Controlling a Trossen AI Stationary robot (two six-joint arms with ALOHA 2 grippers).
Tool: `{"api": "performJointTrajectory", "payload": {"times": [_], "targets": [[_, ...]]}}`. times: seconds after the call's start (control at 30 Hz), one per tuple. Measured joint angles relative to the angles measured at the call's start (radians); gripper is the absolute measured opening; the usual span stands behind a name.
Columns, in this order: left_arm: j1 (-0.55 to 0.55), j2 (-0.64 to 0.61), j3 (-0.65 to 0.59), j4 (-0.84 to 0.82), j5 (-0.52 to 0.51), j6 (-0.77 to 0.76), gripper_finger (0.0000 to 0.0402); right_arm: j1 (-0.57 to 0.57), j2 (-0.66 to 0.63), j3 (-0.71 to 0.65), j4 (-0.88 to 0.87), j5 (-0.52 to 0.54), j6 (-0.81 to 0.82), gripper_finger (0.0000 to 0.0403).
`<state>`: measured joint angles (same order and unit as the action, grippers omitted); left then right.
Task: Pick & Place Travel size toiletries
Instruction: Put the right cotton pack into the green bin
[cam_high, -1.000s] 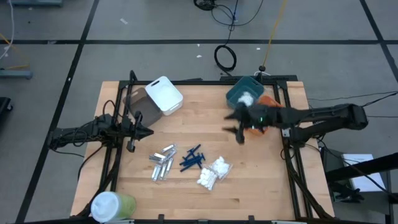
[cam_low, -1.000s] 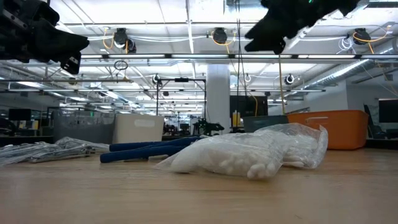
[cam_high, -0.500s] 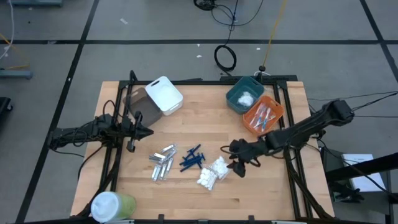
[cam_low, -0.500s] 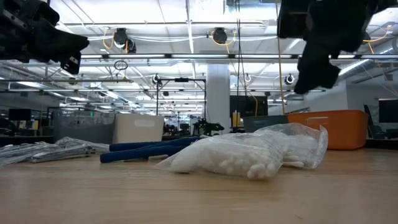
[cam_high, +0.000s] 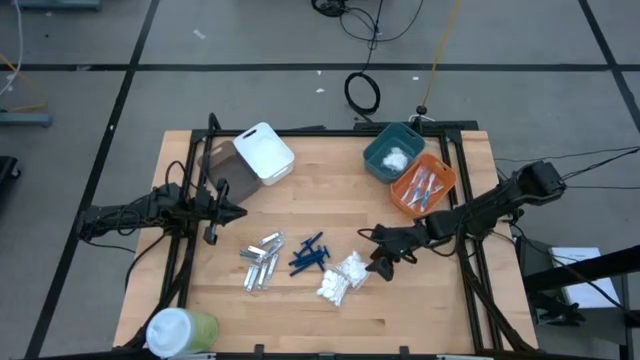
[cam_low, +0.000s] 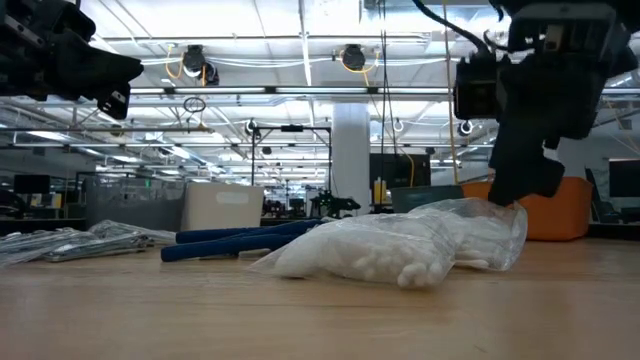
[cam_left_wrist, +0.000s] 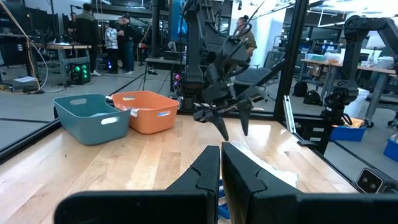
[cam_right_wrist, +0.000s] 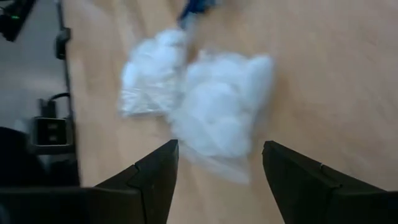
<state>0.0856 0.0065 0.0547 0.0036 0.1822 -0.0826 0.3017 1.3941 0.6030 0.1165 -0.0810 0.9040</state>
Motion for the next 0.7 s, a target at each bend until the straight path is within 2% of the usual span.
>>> {"api": "performJointTrajectory", "payload": {"times": [0.27, 0.43, 0.7], "targets": [[0.0, 0.0, 0.0, 0.0, 0.0, 0.0, 0.0015, 0.0, 0.0, -0.062, 0.056, 0.03, 0.034, 0.022], [0.0, 0.0, 0.0, 0.0, 0.0, 0.0, 0.0015, 0.004, 0.002, -0.062, 0.162, 0.032, 0.006, 0.0219], [0.0, 0.0, 0.0, 0.0, 0.0, 0.0, 0.0015, 0.006, 0.11, -0.061, 0.23, 0.02, 0.022, 0.0219]]}}
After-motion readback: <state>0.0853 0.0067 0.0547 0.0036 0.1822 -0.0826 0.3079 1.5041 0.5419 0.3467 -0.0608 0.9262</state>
